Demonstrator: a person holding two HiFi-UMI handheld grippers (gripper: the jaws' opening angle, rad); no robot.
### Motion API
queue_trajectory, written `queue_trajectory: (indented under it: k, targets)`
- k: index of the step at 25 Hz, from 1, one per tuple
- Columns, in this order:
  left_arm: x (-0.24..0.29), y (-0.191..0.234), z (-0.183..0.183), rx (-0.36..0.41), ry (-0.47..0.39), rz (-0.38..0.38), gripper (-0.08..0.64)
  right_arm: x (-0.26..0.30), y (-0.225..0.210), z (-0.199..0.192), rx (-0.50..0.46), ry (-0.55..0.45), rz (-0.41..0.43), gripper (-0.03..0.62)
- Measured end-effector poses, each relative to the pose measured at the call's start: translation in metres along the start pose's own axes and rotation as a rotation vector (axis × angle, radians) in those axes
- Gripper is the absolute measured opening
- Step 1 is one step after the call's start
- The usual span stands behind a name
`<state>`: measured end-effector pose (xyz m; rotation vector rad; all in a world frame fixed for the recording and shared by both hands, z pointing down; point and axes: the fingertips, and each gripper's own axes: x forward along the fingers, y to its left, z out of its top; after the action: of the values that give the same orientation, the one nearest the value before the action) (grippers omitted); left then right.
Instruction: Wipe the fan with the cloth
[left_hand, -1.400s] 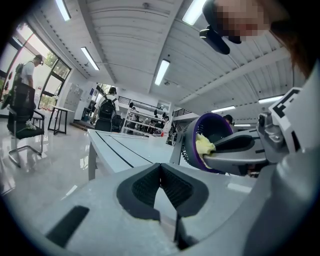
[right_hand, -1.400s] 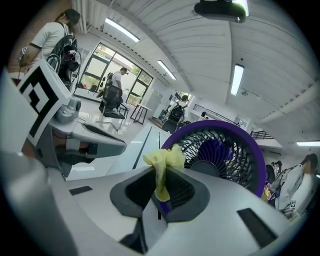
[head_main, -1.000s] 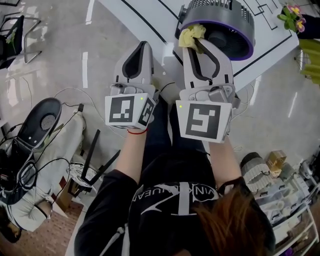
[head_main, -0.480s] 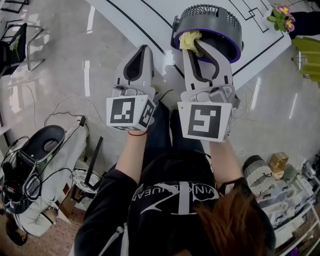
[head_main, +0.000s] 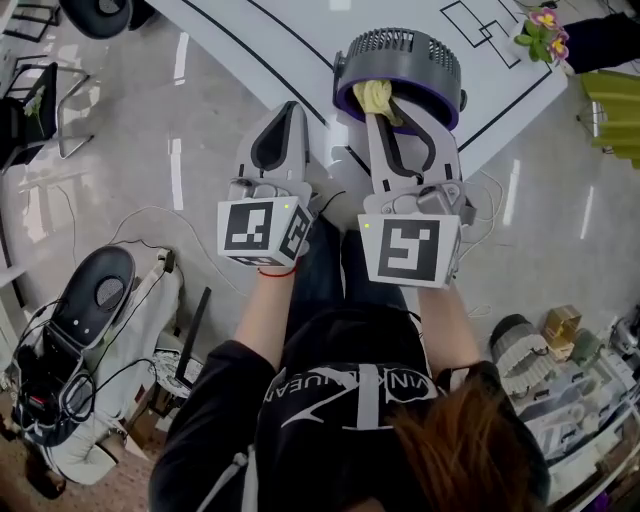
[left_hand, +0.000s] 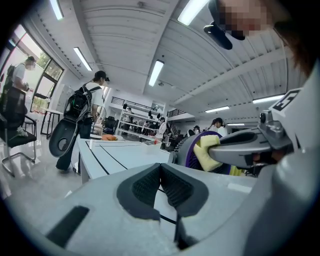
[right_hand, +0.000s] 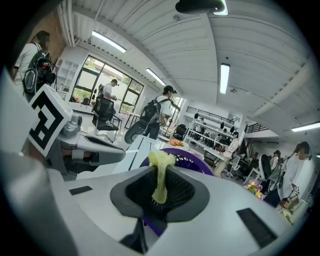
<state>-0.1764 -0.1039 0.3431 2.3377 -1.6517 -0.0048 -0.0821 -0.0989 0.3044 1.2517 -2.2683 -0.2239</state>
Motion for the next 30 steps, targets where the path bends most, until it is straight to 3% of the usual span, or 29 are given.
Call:
queue_trajectory:
  k: [19,30]
  targets:
    - [-0.014,-0.022,0.041,0.015,-0.043,-0.024,0.009,-0.045,-0.04,0.006,-0.055,0.018,-0.147,0.052]
    - [-0.024,-0.034,0.074,0.065,-0.068,-0.028,0.009,-0.073,-0.051,0.011,-0.04,-0.016,-0.158,0.049]
